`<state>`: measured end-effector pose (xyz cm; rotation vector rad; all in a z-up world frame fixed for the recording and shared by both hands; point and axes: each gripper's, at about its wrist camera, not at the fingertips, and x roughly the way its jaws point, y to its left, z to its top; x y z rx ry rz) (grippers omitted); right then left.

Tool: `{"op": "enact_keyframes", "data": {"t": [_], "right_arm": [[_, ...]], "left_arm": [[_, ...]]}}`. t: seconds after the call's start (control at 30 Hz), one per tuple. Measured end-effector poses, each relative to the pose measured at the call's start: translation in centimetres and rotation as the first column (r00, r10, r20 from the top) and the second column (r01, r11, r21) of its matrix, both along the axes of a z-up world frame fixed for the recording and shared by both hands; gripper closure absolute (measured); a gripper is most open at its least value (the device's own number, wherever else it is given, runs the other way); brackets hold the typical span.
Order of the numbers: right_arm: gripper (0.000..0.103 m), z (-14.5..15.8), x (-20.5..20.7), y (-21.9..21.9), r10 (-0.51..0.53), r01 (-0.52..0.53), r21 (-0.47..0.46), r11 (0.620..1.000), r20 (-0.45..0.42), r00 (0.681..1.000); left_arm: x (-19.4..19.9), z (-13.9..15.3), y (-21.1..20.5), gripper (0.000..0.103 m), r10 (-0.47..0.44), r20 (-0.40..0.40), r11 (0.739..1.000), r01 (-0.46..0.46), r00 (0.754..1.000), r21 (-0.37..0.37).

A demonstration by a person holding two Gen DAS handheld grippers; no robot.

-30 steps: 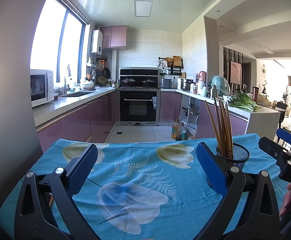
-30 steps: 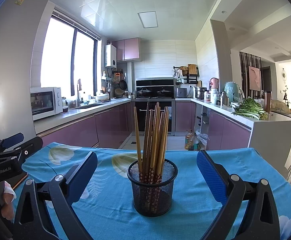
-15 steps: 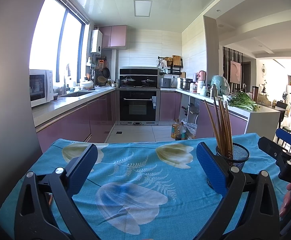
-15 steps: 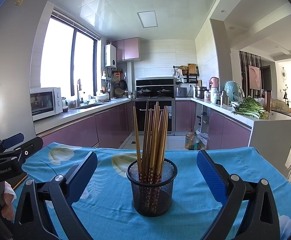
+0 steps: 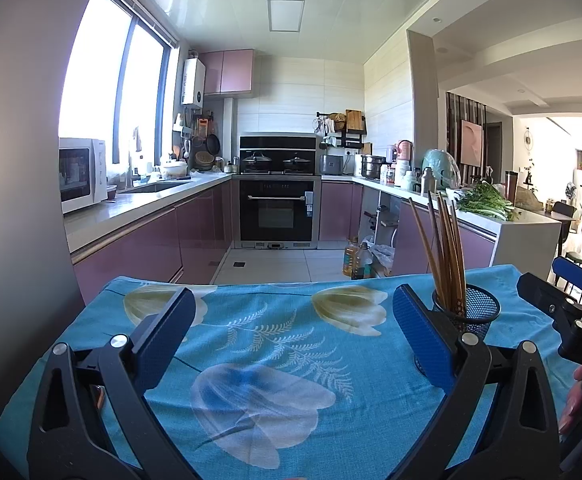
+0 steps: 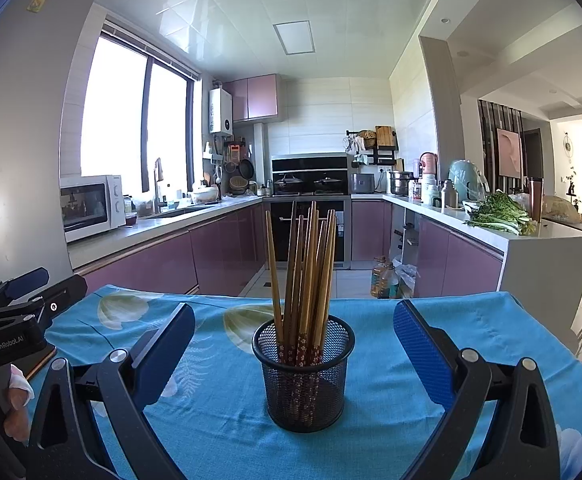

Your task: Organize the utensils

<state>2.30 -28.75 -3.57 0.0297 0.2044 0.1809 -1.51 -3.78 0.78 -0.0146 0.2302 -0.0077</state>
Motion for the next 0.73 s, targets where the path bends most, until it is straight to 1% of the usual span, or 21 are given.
{"op": "enact_keyframes", "data": {"t": [0.2,0.33,0.47,0.57,0.63,0.67,0.73], "right_arm": [[0.007,-0.1,0.1,0.0,0.000,0.000,0.004,1.000,-0.001,1.000],[0.007,-0.1,0.1,0.0,-0.001,0.001,0.003,1.000,-0.001,1.000],[0.007,-0.4,0.2,-0.2,-0.006,0.006,-0.006,1.000,-0.016,1.000],[0.007,-1.0,1.2,-1.4,-0.034,0.032,-0.026,0.999,-0.065,0.997],[0.007,-2.0,2.9,-3.1,-0.079,0.073,-0.045,0.996,-0.148,0.986],[0.007,-2.5,3.7,-4.1,-0.108,0.100,-0.056,0.993,-0.188,0.976],[0.007,-3.9,5.8,-6.4,-0.168,0.151,-0.079,0.985,-0.291,0.942]], "left_arm": [[0.1,-0.2,-0.1,0.006,0.003,0.001,1.000,-0.003,1.000,-0.005],[0.2,-0.5,-0.3,0.006,0.010,0.008,1.000,-0.010,1.000,0.013],[0.6,-0.9,-0.1,0.006,0.001,-0.027,1.000,-0.001,1.000,0.013],[1.8,-1.5,0.6,0.006,0.003,-0.101,1.000,-0.003,0.995,0.004],[3.3,-2.3,1.3,0.006,0.000,-0.177,1.000,0.000,0.984,0.000],[4.2,-2.9,1.7,0.006,0.005,-0.221,1.000,-0.004,0.975,0.004],[6.0,-4.2,2.6,0.006,0.015,-0.311,1.000,-0.015,0.950,0.005]]}}
